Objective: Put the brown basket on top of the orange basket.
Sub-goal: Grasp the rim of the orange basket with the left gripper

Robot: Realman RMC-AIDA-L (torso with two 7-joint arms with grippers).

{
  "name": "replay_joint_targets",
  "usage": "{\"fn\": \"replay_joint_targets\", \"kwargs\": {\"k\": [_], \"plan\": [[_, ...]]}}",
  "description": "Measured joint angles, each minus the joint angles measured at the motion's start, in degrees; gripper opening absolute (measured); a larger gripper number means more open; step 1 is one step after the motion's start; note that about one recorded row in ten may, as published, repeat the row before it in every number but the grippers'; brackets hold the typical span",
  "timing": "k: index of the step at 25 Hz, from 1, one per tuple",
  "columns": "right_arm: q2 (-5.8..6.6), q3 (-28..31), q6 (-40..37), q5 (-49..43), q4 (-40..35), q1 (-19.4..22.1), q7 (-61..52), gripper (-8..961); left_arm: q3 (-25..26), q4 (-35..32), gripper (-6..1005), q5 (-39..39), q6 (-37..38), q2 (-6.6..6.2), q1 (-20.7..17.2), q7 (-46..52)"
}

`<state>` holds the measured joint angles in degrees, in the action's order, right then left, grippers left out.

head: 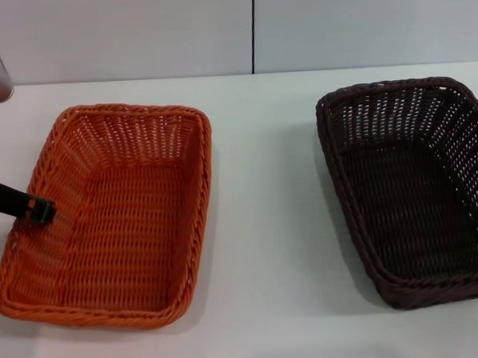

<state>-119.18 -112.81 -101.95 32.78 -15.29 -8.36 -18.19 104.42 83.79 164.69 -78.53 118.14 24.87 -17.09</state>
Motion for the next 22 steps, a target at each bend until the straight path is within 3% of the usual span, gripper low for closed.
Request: {"fn": "replay_joint_targets", "kwargs": {"k": [2,13,22], "plan": [[0.0,0.0,0.0,0.0,0.0,0.0,0.0,823,-0.4,0.6,272,-0.1,-0.2,0.0,-0.6,0.1],[0.08,0.1,-0.4,0.0,0.4,-0.1,0.0,823,-0.6,1.9,268,-0.1,-1.5,-0.17,-1.0,-1.8],[0.09,0.0,-0.5,0.0,0.4,-0.2,0.0,823,-0.2,7.9,265,-0.8,-4.5,-0.18,-0.5,-11.4]]}}
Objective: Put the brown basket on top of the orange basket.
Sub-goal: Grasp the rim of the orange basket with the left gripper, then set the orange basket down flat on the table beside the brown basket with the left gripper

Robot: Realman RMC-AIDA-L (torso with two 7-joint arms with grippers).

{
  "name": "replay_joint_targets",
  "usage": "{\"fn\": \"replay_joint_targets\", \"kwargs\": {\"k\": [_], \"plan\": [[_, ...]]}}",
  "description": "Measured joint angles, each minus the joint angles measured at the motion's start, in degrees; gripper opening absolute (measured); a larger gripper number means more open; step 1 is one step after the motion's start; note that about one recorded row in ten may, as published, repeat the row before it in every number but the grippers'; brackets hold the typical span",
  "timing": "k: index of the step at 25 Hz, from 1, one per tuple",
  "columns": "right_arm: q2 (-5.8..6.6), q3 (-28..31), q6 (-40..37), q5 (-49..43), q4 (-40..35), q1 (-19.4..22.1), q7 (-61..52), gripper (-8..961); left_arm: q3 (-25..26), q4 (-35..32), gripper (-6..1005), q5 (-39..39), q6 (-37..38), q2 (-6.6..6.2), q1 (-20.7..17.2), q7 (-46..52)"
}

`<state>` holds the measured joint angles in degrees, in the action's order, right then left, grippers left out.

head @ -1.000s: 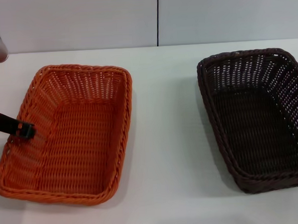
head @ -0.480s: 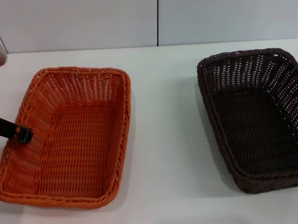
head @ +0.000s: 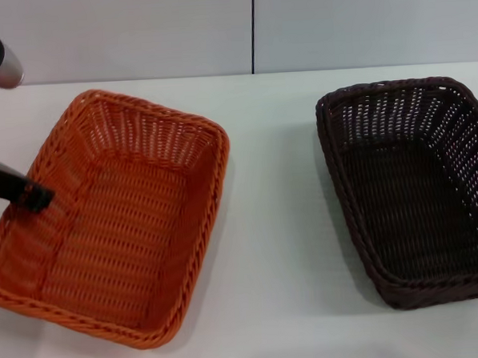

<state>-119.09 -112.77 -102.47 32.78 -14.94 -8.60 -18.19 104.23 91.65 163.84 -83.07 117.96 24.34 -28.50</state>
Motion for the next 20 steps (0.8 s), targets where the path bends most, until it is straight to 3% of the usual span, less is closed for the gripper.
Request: {"fn": "replay_joint_targets", "kwargs": {"k": [11,20], "plan": [[-0.03,0.1,-1.3,0.2,-0.2,0.3,0.0,822,-0.1,10.2,238,-2.8,-5.2,-0.02,1.4,-8.1],[-0.09,0.1,-1.5,0.4,-0.3,0.3,-0.1,822,0.2,11.1,190,-4.5,-6.7,-0.1,4.2,-13.9]]}}
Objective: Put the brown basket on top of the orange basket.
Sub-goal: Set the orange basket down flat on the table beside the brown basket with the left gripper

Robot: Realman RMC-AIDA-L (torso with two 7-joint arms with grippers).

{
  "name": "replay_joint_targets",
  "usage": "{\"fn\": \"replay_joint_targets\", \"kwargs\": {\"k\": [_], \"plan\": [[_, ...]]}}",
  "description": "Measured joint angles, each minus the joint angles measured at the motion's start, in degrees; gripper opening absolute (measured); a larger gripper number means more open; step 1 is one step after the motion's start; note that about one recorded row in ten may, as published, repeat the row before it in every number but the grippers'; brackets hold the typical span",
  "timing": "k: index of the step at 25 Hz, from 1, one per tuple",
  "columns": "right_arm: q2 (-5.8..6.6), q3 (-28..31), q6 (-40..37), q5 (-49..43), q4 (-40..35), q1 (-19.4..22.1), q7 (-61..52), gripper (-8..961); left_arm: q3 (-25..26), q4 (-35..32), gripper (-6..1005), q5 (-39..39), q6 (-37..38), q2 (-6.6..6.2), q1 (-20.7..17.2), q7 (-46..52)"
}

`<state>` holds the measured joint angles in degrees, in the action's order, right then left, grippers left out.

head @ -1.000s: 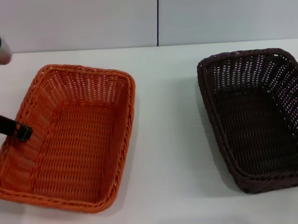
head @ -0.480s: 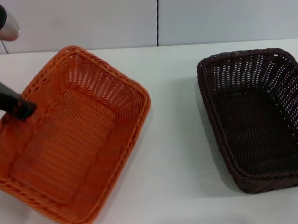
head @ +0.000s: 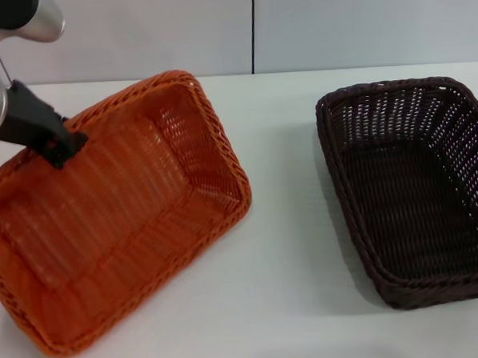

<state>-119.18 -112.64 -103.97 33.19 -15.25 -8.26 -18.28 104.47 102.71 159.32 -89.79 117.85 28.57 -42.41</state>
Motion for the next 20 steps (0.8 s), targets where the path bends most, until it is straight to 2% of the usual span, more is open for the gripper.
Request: {"fn": "replay_joint_targets", "kwargs": {"k": [11,20], "plan": [[-0.01,0.2,0.1,0.1,0.0,0.0,-0.1,822,-0.4,1.0,175,-1.0,-2.7,0.09,4.7,-6.1],[0.0,0.2,0.4,0.1,-0.1,-0.2,-0.1,822,-0.8,0.5,174,-1.5,-3.0,0.18,6.2,-14.0]]}}
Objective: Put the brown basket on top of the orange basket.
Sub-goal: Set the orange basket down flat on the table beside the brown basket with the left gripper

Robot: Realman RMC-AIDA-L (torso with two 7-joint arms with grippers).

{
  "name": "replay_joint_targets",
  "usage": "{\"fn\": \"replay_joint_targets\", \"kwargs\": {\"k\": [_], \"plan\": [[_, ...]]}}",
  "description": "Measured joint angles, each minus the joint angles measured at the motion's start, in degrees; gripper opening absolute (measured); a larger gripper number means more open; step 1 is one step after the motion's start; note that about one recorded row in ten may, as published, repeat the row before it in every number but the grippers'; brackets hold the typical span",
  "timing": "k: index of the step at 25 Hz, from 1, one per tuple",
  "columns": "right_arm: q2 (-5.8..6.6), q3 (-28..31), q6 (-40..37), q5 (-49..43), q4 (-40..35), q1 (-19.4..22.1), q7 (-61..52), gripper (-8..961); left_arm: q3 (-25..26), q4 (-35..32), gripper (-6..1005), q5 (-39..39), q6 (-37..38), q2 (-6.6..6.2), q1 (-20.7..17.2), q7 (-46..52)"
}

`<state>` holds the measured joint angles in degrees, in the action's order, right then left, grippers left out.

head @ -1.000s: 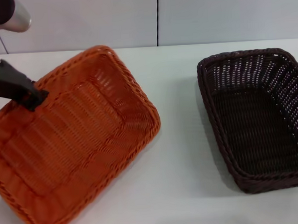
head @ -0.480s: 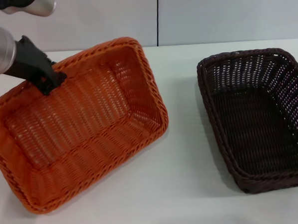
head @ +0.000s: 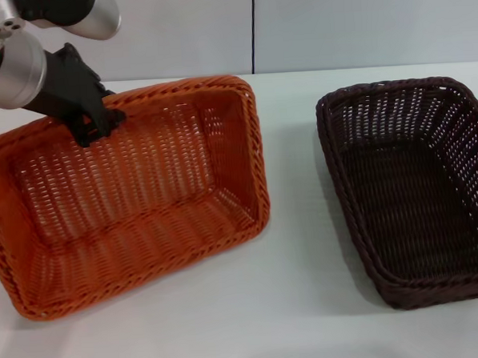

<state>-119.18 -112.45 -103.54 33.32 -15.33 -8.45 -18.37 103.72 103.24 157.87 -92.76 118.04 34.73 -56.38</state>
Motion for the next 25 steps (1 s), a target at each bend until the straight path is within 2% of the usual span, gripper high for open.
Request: {"fn": "replay_joint_targets", "kwargs": {"k": [9,12,16,25], "plan": [[0.0,0.0,-0.1,0.0,-0.1,0.0,0.0,822,-0.6,-0.8,173,-0.5,-0.7,-0.01,1.0,-6.3],[0.0,0.0,-0.1,0.0,-0.1,0.0,0.0,822,-0.6,-0.8,172,-0.5,-0.7,-0.01,1.0,-6.3],[0.0,-0.1,-0.1,0.0,-0.1,0.0,0.0,823,-4.1,-1.0,172,-0.8,-1.5,0.15,2.0,-6.7],[-0.04,-0.3,-0.2,0.0,0.1,0.1,-0.3,823,-4.7,-3.0,170,-3.2,-0.1,0.11,2.2,-7.9]]}}
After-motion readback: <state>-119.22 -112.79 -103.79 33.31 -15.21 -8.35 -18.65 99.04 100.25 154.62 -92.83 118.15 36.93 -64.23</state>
